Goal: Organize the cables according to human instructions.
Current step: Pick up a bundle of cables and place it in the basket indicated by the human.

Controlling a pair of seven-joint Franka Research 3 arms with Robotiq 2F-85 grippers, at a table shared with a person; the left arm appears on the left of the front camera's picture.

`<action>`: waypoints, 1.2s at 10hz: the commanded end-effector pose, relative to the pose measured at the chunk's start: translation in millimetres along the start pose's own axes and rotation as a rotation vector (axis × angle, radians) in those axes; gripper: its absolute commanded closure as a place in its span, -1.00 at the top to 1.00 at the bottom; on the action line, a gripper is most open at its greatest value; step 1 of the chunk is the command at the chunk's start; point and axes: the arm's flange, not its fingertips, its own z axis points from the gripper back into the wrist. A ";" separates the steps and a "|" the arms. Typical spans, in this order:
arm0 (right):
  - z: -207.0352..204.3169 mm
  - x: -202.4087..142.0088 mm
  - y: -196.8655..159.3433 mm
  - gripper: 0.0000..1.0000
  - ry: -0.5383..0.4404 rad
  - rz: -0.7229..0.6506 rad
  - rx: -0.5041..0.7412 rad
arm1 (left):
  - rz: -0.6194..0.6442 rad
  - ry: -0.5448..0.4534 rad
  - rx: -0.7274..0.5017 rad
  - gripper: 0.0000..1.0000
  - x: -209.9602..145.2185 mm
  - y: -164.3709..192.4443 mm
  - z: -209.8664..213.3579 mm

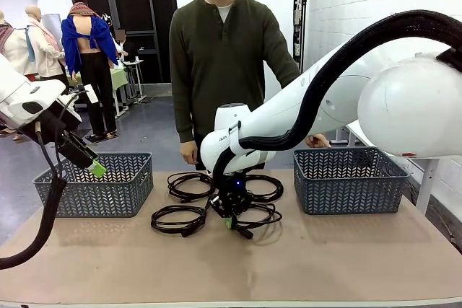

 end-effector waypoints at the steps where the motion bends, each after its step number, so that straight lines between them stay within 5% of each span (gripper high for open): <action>1: 3.5 -13.1 5.4 -1.00 -0.042 -0.031 -0.027 | -0.005 -0.016 -0.015 1.00 -1.0 2.9 0.6; 6: 63.6 -45.9 7.7 -1.00 -0.024 0.057 -0.065 | -0.005 -0.016 -0.015 1.00 -1.0 2.9 0.6; 12: 170.7 -82.4 -14.5 -1.00 0.132 0.657 -0.059 | -0.005 -0.016 -0.015 1.00 -1.0 2.9 0.6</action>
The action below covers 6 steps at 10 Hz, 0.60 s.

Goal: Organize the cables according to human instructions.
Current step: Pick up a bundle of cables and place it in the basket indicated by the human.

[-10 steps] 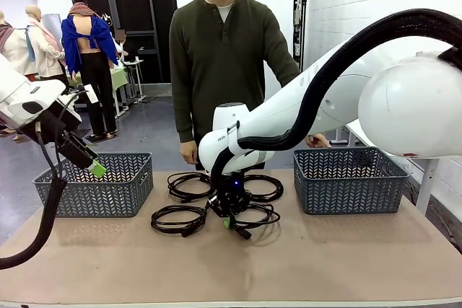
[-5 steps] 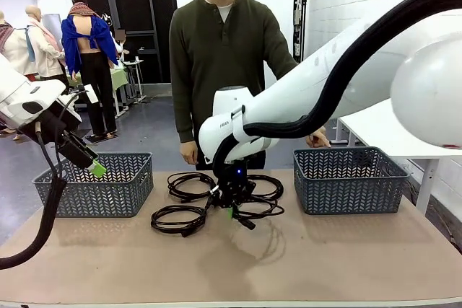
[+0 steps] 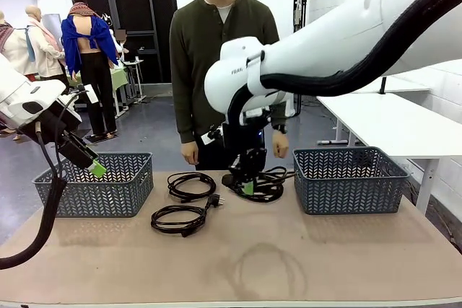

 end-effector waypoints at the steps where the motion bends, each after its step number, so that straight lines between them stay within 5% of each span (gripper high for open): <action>1: 18.9 -13.5 -7.7 -1.00 0.053 0.195 0.001 | -0.004 -0.016 -0.015 1.00 -1.1 3.1 0.7; 3: 31.5 -24.4 -11.1 -1.00 0.059 0.320 -0.013 | -0.004 -0.016 -0.015 1.00 -1.1 3.1 0.7; 6: 26.6 -19.2 -6.8 -1.00 0.048 0.268 0.010 | -0.004 -0.016 -0.015 1.00 -1.1 3.1 0.7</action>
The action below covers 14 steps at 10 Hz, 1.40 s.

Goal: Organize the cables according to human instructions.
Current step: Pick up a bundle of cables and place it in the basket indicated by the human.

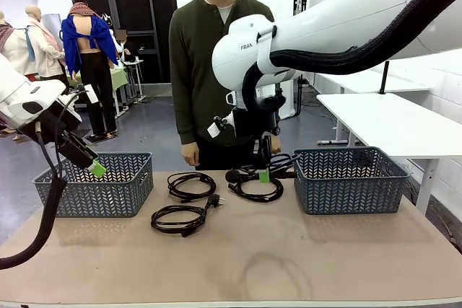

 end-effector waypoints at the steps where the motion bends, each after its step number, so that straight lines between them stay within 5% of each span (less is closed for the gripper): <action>1: -2.4 2.7 1.3 -1.00 -0.002 -0.031 0.007 | -0.004 -0.017 -0.016 1.00 -1.0 3.1 0.7; 5: 0.5 -7.8 -6.4 -1.00 0.035 -0.017 -0.037 | -0.004 -0.017 -0.016 1.00 -1.0 3.1 0.7; 14: 49.4 -158.9 -49.7 -1.00 -0.034 0.094 -0.122 | -0.004 -0.017 -0.016 1.00 -1.0 3.1 0.7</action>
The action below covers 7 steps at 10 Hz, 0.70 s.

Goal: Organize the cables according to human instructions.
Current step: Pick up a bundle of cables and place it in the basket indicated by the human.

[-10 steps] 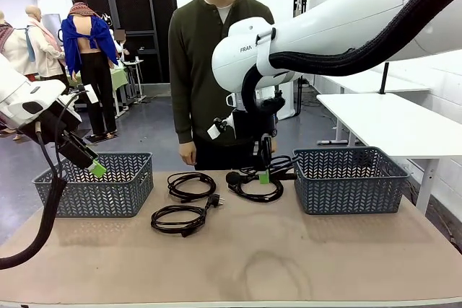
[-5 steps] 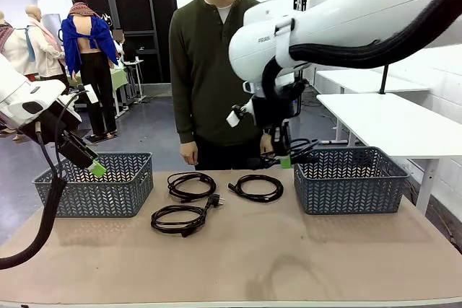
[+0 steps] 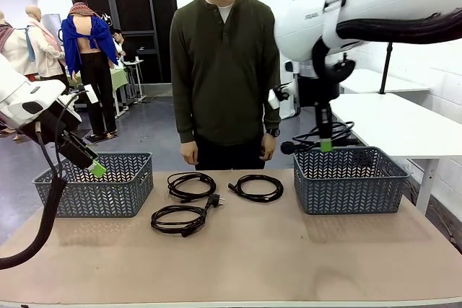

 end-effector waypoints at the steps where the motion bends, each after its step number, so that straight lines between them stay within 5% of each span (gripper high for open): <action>1: -2.7 -28.5 -17.8 -1.00 -0.061 -0.002 0.024 | -0.005 -0.017 -0.016 1.00 -0.9 2.9 0.5; 7: -37.9 -70.0 -73.4 -1.00 -0.037 0.028 -0.107 | -0.005 -0.017 -0.016 1.00 -0.9 2.9 0.5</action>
